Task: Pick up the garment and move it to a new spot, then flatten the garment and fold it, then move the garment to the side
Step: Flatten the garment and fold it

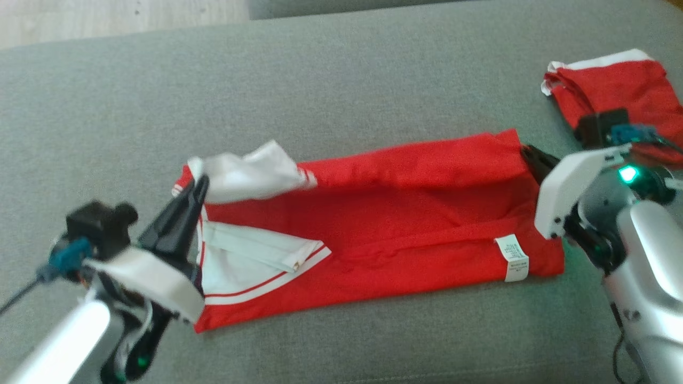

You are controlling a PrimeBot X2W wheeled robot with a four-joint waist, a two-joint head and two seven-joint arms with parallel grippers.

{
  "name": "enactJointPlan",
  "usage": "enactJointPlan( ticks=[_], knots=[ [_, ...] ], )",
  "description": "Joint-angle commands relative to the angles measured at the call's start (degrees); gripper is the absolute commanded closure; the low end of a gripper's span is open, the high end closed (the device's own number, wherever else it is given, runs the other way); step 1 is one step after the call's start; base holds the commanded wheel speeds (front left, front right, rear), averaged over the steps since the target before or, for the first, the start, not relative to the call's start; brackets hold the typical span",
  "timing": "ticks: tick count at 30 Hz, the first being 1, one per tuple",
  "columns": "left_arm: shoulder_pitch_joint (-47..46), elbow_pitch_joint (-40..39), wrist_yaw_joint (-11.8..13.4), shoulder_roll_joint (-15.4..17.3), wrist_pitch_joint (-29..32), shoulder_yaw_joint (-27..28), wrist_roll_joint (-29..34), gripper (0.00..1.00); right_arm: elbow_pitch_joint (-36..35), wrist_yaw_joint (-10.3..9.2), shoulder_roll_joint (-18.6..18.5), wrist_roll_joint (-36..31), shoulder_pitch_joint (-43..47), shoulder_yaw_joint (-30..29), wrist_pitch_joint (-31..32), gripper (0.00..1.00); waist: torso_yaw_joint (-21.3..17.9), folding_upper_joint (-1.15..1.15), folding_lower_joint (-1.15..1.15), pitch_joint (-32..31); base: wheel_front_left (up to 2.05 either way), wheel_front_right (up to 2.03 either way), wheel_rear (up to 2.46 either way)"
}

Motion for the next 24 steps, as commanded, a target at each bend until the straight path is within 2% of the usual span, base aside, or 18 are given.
enactJointPlan(
  ticks=[1, 8, 15, 16, 17, 18, 19, 20, 24],
  knots=[
    [-1.0, -2.2, 0.6, 2.1, -1.2, 2.6, -0.2, 1.00, -2.6, 0.22, -1.2, -0.5, 0.1, -0.5, 0.2, 1.00, 0.5, -0.01, 0.02, -0.8, 0.00, 0.00, 0.00],
    [5.2, -3.4, 2.4, 0.0, -5.0, 1.8, -1.1, 1.00, -4.9, 0.22, -0.2, -1.3, 5.8, -4.8, 1.0, 1.00, 1.0, -0.01, 0.02, -1.9, 0.00, 0.00, 0.00],
    [9.2, 1.6, 2.3, -3.5, -8.6, -0.4, -1.3, 1.00, -6.1, 0.22, 2.0, -2.8, 10.7, -7.6, 0.3, 1.00, 0.9, -0.01, 0.02, -2.7, 0.00, 0.00, 0.00],
    [9.8, 2.6, 2.3, -4.0, -9.3, -0.6, -1.4, 1.00, -6.2, 0.22, 2.4, -3.0, 11.3, -8.0, -0.2, 0.91, 0.9, -0.01, 0.02, -2.8, 0.00, 0.00, 0.00],
    [10.4, 3.7, 2.4, -4.5, -10.1, -0.6, -1.6, 1.00, -6.2, 0.22, 2.7, -3.3, 11.9, -8.5, -0.6, 0.69, 0.9, -0.01, 0.02, -3.0, 0.00, 0.00, 0.00],
    [10.9, 4.9, 2.3, -4.8, -10.8, -0.7, -1.6, 0.78, -6.3, 0.22, 3.0, -3.7, 12.4, -9.1, -1.2, 0.10, 0.9, -0.01, 0.02, -3.3, 0.00, 0.00, 0.00],
    [11.4, 5.9, 2.2, -5.1, -11.5, -0.9, -1.6, 0.45, -6.3, 0.22, 3.5, -4.0, 13.0, -9.8, -1.8, 0.00, 0.9, -0.01, 0.02, -3.5, 0.00, 0.00, 0.00],
    [12.0, 6.9, 2.2, -5.5, -12.2, -0.8, -1.8, 0.00, -6.5, 0.22, 3.8, -4.3, 13.6, -10.4, -2.3, 0.00, 0.9, -0.01, 0.02, -3.7, 0.00, 0.00, 0.00],
    [13.5, 10.9, 3.0, -6.9, -15.1, -0.5, -1.7, 0.00, -7.8, 0.22, 5.6, -5.0, 16.3, -13.3, -4.6, 0.00, 1.2, -0.01, 0.02, -5.0, 0.00, 0.00, 0.00]
  ],
)
